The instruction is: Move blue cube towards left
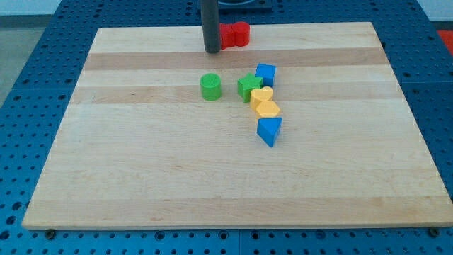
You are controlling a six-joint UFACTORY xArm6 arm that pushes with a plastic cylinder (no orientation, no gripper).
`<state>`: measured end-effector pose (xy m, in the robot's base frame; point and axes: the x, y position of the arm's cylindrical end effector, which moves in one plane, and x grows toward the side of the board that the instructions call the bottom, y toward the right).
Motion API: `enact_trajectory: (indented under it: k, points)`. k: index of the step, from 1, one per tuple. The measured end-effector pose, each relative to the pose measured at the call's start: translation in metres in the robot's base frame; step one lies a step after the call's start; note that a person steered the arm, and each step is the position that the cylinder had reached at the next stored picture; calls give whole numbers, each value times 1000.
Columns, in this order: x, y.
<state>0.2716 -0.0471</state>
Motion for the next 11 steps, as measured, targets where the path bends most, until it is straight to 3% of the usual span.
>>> enact_trajectory:
  k: [1, 5, 7, 11]
  points:
    - [22, 7]
    - [50, 139]
    - [75, 136]
    - [68, 96]
